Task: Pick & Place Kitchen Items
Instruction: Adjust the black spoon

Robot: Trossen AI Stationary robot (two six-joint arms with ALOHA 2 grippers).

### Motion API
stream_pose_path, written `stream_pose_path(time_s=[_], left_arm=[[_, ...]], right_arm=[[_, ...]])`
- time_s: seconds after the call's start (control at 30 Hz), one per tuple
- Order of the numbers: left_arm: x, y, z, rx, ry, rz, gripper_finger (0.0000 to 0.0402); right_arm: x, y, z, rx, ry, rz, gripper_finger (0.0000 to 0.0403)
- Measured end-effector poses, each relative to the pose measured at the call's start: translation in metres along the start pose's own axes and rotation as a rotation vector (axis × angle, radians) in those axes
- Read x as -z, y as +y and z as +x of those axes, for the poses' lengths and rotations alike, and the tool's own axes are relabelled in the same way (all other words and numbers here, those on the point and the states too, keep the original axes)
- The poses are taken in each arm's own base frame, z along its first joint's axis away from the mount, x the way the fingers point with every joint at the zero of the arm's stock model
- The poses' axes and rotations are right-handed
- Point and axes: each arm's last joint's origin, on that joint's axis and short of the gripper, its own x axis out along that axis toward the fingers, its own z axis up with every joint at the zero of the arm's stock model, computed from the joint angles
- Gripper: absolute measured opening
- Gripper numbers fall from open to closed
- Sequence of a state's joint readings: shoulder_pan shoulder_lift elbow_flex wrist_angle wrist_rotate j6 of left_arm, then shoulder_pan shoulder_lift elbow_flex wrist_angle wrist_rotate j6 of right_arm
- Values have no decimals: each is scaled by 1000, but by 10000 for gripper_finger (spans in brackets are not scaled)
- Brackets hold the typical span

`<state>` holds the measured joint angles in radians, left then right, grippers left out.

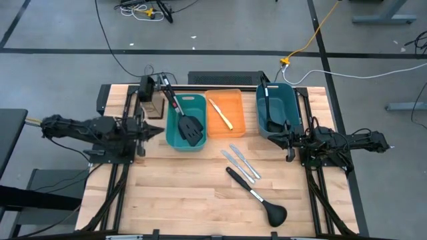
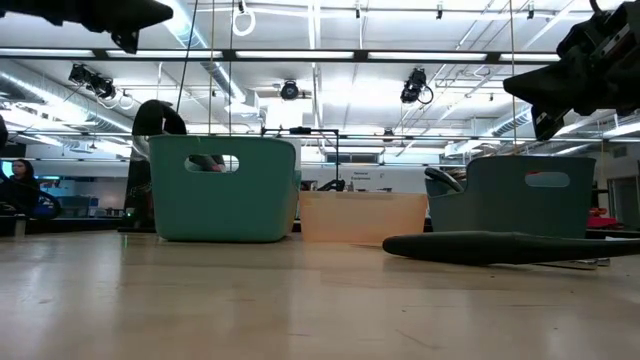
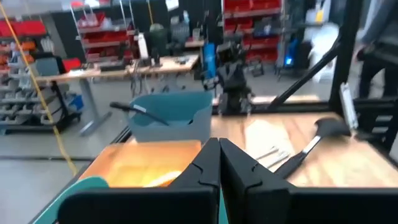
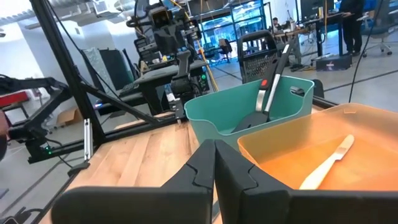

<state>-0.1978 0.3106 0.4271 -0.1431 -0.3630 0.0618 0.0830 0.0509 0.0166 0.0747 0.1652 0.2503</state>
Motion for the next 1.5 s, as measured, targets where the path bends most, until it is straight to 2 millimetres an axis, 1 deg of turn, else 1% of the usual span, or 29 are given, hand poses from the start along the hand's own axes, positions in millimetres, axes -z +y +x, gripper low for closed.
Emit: stream_pose_path(time_s=[0.1,0.17,0.27,0.37,0.43,0.53,0.63,0.73,0.87,1.07,1.3,1.5], left_arm=[[15,-2,3,-4,-60,-18,2],[28,-3,5,-20,-73,-10,1],[42,-1,5,-40,-74,-21,1],[52,1,3,-73,-73,-23,1],[56,3,1,-94,-87,-14,1],[58,4,-3,-74,-114,-15,1],[66,4,-6,-57,-100,26,1],[80,0,-4,14,-119,86,1],[96,-2,-1,14,-107,86,0],[98,-3,0,25,-88,78,2],[97,-3,0,33,-91,71,20],[97,-4,0,52,-94,83,17]], right_arm=[[0,0,0,1,0,-4,9],[0,0,0,1,0,-10,9],[0,0,0,2,-1,-21,9],[0,0,0,2,-3,-12,9],[0,0,0,2,-4,-1,9],[0,0,0,2,-3,4,9],[0,0,0,2,-3,3,9],[0,0,0,2,-3,-3,9],[0,0,0,2,-3,-4,9],[-1,0,0,1,-8,-1,9],[-1,-1,0,21,-13,0,9],[-1,-2,0,57,-22,9,9]])
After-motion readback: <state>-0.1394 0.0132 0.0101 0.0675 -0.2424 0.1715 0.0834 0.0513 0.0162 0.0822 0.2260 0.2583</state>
